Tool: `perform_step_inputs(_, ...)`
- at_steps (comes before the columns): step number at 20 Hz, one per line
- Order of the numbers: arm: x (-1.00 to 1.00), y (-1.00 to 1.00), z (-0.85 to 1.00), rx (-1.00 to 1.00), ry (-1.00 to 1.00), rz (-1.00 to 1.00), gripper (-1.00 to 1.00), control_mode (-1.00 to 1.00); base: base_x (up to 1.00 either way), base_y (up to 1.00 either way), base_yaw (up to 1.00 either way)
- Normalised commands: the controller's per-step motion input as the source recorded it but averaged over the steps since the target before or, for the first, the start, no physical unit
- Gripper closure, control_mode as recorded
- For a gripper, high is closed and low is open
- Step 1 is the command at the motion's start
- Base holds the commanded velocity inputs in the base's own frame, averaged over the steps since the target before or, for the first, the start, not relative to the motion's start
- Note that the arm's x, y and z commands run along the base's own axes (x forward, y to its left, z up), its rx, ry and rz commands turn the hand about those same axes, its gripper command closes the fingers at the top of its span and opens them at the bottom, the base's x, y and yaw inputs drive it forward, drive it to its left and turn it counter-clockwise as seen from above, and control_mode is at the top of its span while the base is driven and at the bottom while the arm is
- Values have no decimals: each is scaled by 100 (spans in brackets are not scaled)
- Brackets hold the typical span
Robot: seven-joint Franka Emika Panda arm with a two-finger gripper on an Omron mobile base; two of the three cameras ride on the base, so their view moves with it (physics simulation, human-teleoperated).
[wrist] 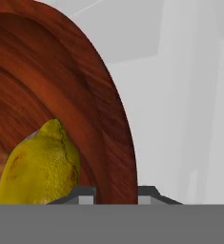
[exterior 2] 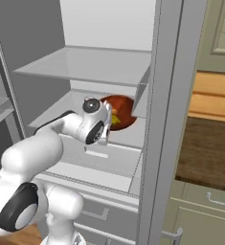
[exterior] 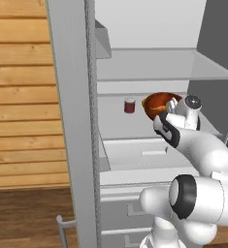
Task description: Pick the chicken drumstick and lemon from their plates and place them in the bowl. Then put the bowl in the fridge.
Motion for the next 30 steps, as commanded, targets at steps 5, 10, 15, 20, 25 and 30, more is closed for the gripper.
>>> perform_step_inputs(5, 35, -6, -1, 0, 0, 0, 100, -100, 0, 0, 0)
perform_step_inputs(10, 4, 0, -12, 0, -1, 0, -100, -100, 0, 0, 0)
perform_step_inputs(15, -5, 0, 7, 0, -8, 3, -100, -100, 0, 0, 0)
perform_step_inputs(20, -56, 4, 26, 0, -15, 6, -100, -100, 0, 0, 0)
perform_step_inputs(25, -76, 18, 65, 0, -4, 4, -100, -100, 0, 0, 0)
perform_step_inputs(30, -98, 37, 66, -9, 3, 7, -100, -100, 0, 0, 0)
